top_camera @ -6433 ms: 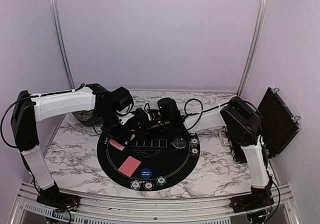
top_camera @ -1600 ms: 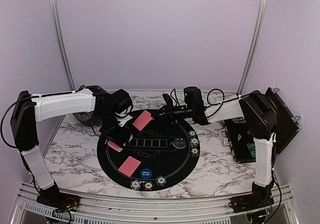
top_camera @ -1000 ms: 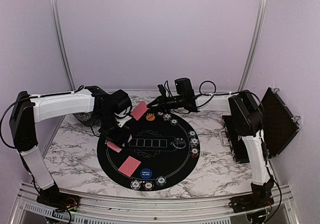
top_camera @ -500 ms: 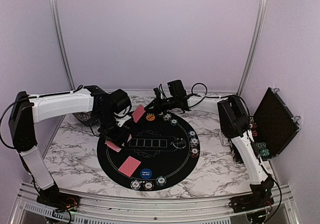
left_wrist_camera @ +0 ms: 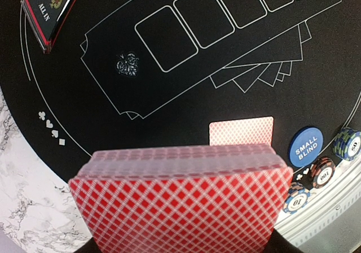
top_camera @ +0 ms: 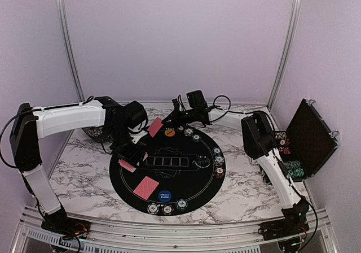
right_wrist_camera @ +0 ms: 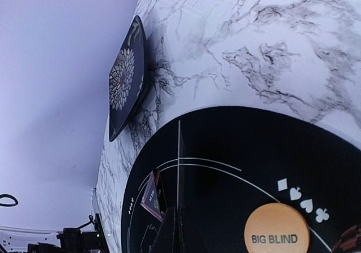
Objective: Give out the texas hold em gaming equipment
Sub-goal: Distribute the poker card in the big blind area.
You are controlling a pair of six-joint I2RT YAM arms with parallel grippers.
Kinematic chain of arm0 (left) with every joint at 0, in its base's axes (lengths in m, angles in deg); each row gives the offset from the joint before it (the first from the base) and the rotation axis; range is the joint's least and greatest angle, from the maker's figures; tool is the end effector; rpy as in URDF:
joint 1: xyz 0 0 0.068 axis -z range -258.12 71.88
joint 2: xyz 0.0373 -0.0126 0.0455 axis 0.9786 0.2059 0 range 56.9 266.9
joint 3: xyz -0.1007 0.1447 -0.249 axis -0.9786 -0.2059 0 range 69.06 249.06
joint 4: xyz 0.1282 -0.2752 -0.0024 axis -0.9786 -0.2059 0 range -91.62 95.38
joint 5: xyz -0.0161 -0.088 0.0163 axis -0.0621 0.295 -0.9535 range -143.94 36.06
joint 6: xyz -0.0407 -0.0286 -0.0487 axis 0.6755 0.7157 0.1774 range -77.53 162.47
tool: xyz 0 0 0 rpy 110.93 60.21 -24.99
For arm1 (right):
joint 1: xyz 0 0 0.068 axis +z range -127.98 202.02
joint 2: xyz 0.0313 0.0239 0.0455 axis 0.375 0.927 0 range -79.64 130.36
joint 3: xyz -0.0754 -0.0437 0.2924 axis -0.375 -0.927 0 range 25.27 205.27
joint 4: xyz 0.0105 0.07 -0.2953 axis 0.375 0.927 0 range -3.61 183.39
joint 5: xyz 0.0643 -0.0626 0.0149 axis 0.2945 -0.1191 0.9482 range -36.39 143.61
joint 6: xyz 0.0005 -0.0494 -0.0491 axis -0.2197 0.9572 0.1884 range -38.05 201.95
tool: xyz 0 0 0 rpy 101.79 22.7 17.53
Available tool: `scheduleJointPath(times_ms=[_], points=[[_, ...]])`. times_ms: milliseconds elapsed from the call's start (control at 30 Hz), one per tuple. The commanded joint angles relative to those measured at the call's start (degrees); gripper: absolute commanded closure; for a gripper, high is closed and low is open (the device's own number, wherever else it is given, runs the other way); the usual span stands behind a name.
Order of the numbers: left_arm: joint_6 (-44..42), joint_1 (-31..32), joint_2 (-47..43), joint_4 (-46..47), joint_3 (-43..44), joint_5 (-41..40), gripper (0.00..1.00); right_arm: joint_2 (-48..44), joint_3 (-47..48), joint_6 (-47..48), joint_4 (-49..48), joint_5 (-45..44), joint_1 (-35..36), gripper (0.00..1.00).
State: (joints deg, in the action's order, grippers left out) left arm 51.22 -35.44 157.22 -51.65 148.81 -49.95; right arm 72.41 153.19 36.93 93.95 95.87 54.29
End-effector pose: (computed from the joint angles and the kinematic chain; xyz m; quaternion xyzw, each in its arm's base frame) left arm 0.2867 -0.2695 0.2328 0.2935 0.9492 -0.0781 0.0822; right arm 0.5463 0.3900 0.1283 -0.0840 0.8291 0.5296 0.1583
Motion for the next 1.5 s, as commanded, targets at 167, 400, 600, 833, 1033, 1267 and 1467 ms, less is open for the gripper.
scheduleJointPath(times_ms=[167, 400, 600, 833, 1033, 1267, 1467], points=[[-0.48, -0.22, -1.74, -1.67, 0.32, -0.21, 0.42, 2.73, 6.64, 3.53, 5.43, -4.97, -1.16, 0.98], [-0.78, -0.32, -1.25, -1.67, 0.55, -0.04, 0.42, 3.44, 8.86, 5.0, 6.53, -5.95, -1.16, 0.82], [-0.84, -0.4, -1.28, -1.68, 0.52, -0.03, 0.42, 4.66, 10.86, 5.47, 6.38, -5.88, -1.16, 0.73], [-0.95, -0.41, -1.1, -1.68, 0.85, 0.3, 0.42, 4.57, 12.06, 8.66, 7.68, -9.61, -1.07, 0.63], [-0.98, -0.4, -1.05, -1.68, 0.85, 0.23, 0.42, 4.63, 12.78, 12.91, 7.45, -11.01, 0.12, 0.53], [-0.94, -0.42, -1.2, -1.68, 0.94, 0.32, 0.42, 4.56, 13.15, 18.43, 8.3, -13.46, 2.09, 0.44], [-0.76, -0.4, -1.26, -1.66, 0.85, 0.44, 0.42, 4.23, 13.58, 22.45, 10.31, -16.98, 2.79, 0.32]])
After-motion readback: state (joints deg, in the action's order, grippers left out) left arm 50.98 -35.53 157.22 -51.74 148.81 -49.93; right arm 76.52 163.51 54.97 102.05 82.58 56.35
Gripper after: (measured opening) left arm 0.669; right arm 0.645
